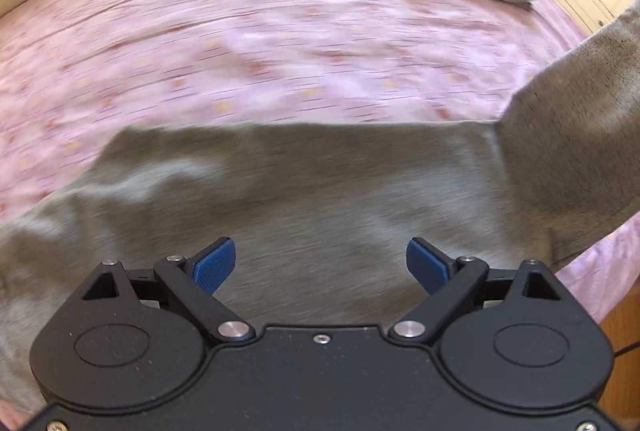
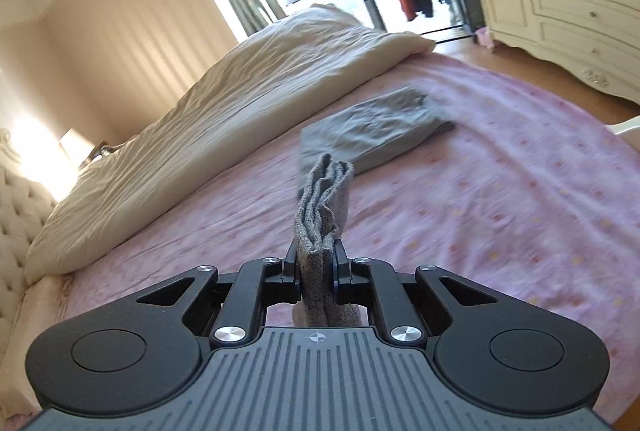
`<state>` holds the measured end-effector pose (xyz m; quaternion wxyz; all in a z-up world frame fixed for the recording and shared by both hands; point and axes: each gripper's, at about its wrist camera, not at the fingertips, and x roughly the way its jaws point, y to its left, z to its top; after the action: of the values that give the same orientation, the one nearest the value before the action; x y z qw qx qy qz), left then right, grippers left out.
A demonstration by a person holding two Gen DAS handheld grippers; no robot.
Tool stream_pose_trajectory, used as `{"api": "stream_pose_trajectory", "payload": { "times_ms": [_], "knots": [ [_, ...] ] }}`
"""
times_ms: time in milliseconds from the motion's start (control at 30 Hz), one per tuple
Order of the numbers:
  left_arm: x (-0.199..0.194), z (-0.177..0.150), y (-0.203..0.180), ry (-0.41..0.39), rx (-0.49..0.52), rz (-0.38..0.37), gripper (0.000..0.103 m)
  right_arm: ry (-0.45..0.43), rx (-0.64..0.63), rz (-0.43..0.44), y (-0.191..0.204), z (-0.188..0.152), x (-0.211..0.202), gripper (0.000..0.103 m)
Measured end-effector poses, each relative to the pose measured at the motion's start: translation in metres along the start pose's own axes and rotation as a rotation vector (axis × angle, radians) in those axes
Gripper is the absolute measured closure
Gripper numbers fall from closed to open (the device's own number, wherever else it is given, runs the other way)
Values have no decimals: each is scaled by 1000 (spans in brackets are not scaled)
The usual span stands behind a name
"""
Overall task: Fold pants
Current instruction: 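Lift the held pants edge upward with the right gripper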
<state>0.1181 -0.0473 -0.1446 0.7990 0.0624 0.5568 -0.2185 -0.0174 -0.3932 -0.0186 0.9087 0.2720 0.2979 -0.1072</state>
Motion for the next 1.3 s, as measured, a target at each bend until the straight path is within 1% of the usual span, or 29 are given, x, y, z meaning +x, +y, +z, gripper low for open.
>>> {"api": "stream_pose_trajectory", "payload": {
  "times_ms": [100, 233, 333, 400, 467, 500, 567, 633, 667, 700, 800, 867, 900, 967, 1000, 1033, 1067, 1100, 1133, 1200, 1233, 1300],
  "knots": [
    [17, 10, -43, 7, 43, -4, 10, -9, 49, -39, -41, 9, -2, 90],
    [41, 17, -96, 18, 101, 2, 10, 47, 107, -49, -83, 7, 16, 90],
    [54, 18, -125, 23, 138, 5, 10, 81, 116, -31, -99, 7, 28, 90],
    [63, 13, -139, 50, 162, 9, 10, 96, 112, -11, -103, 8, 31, 90],
    [69, 3, -150, 85, 198, -6, 11, 108, 93, 9, -105, 9, 31, 90],
    [72, -4, -155, 112, 225, -8, 12, 112, 87, 16, -105, 9, 33, 90],
    [75, -20, -162, 137, 275, 11, 13, 124, 86, 36, -107, 10, 34, 90],
    [73, -30, -159, 150, 281, 11, 12, 132, 84, 50, -107, 8, 35, 90],
    [72, -33, -156, 169, 270, 6, 12, 132, 79, 52, -107, 8, 35, 90],
    [69, -35, -153, 169, 256, 10, 14, 133, 78, 54, -107, 7, 35, 90],
    [48, -33, -143, 72, 218, 31, 15, 133, 84, 59, -108, 6, 33, 90],
    [38, -26, -135, 16, 170, 17, 15, 129, 79, 59, -106, 5, 31, 90],
    [38, -22, -131, 9, 146, 8, 14, 128, 77, 56, -105, 4, 30, 90],
    [50, -16, -128, 46, 128, 5, 14, 127, 70, 47, -101, 2, 28, 90],
    [63, -14, -131, 99, 141, 10, 14, 125, 66, 41, -99, 1, 27, 90],
    [82, -14, -136, 185, 175, 6, 13, 122, 62, 37, -95, 0, 26, 90],
    [87, -17, -138, 193, 219, 7, 9, 120, 55, 33, -91, -1, 25, 90],
    [84, -18, -138, 163, 253, 6, 8, 118, 46, 29, -85, -2, 24, 90],
    [79, -16, -136, 158, 265, -4, 13, 114, 32, 24, -78, -3, 23, 90],
    [62, -12, -122, 136, 226, -50, 18, 104, 1, 20, -61, -6, 21, 90],
    [52, -11, -111, 113, 201, -69, 18, 100, -11, 22, -49, -7, 19, 90],
    [31, -11, -86, 70, 154, -86, 17, 93, -39, 42, -23, -12, 16, 90]
  ]
}}
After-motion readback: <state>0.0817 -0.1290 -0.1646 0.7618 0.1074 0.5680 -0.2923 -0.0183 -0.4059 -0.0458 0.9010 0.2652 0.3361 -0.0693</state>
